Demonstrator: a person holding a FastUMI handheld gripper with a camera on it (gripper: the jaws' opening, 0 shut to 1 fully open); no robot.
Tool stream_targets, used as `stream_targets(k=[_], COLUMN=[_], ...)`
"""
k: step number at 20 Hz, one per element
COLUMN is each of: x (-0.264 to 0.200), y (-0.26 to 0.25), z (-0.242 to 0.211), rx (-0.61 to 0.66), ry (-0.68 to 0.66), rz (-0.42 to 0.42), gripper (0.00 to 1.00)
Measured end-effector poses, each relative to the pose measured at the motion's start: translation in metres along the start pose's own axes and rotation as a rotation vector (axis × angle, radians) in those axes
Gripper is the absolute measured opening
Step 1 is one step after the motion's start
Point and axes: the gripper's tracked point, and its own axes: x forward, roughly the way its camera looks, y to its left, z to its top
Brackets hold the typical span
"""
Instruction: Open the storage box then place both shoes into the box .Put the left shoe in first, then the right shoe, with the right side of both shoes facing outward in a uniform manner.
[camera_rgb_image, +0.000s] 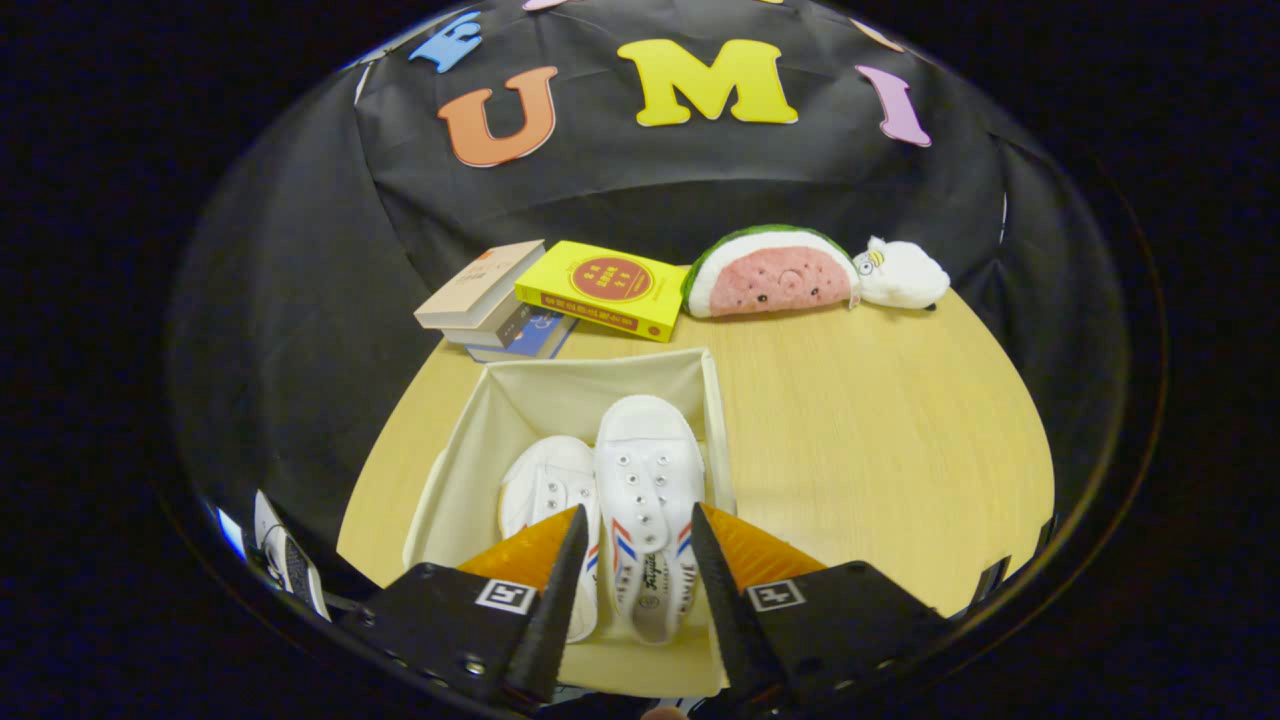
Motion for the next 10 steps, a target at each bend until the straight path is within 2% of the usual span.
stream_targets(k=[3,4,10], x=[-0.016,-0.022,-0.068], y=[-0.005,-0.006,-0.034], z=[0.021,0.027,0.066], rx=[-0.011,-0.007,-0.019], ry=[-0.061,-0.085,-0.256], rz=[-0.012,-0.014,-0.08], gripper=[0.91,0.96,0.96])
